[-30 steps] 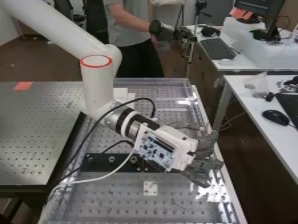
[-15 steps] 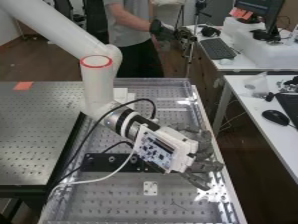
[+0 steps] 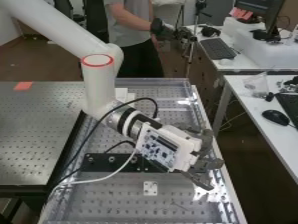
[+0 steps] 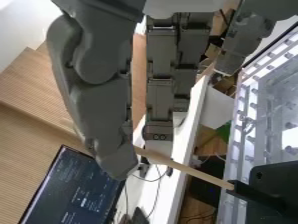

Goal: Grab the chopstick and place it in the clear container

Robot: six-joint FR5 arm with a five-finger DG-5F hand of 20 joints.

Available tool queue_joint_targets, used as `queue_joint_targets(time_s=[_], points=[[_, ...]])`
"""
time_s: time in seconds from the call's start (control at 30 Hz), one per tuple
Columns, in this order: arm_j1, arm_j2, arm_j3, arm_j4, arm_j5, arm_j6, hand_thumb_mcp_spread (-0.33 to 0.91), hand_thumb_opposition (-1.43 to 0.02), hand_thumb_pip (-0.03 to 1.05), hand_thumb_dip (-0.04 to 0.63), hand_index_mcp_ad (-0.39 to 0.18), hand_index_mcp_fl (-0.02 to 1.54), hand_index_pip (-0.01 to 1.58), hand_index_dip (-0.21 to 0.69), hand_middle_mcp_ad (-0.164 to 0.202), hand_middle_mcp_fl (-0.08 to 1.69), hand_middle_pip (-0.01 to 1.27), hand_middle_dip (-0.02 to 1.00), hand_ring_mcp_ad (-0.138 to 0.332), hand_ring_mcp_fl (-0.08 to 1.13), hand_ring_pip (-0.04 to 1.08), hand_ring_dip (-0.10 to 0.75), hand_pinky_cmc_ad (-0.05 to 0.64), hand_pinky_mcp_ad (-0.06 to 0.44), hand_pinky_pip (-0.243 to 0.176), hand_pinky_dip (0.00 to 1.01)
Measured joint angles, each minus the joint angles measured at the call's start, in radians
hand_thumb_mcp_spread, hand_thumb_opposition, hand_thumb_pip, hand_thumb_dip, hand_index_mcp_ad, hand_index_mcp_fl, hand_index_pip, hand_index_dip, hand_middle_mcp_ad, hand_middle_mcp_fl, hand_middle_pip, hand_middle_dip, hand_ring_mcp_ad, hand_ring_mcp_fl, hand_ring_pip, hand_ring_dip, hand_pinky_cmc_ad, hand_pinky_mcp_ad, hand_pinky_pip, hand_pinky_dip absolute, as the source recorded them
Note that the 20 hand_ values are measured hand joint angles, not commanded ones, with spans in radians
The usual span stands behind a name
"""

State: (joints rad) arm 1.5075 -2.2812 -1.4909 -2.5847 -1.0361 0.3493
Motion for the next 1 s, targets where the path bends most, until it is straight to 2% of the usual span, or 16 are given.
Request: queue_joint_targets(time_s=[0.47,0.7,0.83,0.87,1.0], points=[[0.001,0.006,0.012,0.003,0.007,-0.060,0.74,-1.02,0.41,0.265,-0.222,1.19,0.51,0.314,0.047,1.25,0.29,0.66,-0.031,0.70,0.12,0.394,0.400,0.251,-0.003,0.15],[0.002,0.014,0.038,0.000,-0.012,-0.105,0.74,-1.03,0.41,0.267,-0.223,1.24,0.44,0.325,0.047,1.30,0.26,0.66,-0.028,0.70,0.11,0.396,0.400,0.258,-0.003,0.15],[0.003,0.023,0.054,-0.009,-0.020,-0.133,0.74,-1.03,0.41,0.267,-0.220,1.24,0.42,0.332,0.047,1.31,0.26,0.65,-0.031,0.70,0.12,0.393,0.400,0.262,0.010,0.16],[0.003,0.025,0.055,-0.009,-0.020,-0.137,0.74,-1.03,0.41,0.267,-0.216,1.24,0.41,0.332,0.049,1.38,0.26,0.66,-0.031,0.70,0.12,0.398,0.400,0.262,0.012,0.16],[0.007,0.046,0.062,-0.015,-0.020,-0.172,0.74,-1.03,0.41,0.265,-0.213,1.25,0.39,0.347,0.049,1.38,0.26,0.66,-0.028,0.71,0.12,0.396,0.400,0.262,0.014,0.16]])
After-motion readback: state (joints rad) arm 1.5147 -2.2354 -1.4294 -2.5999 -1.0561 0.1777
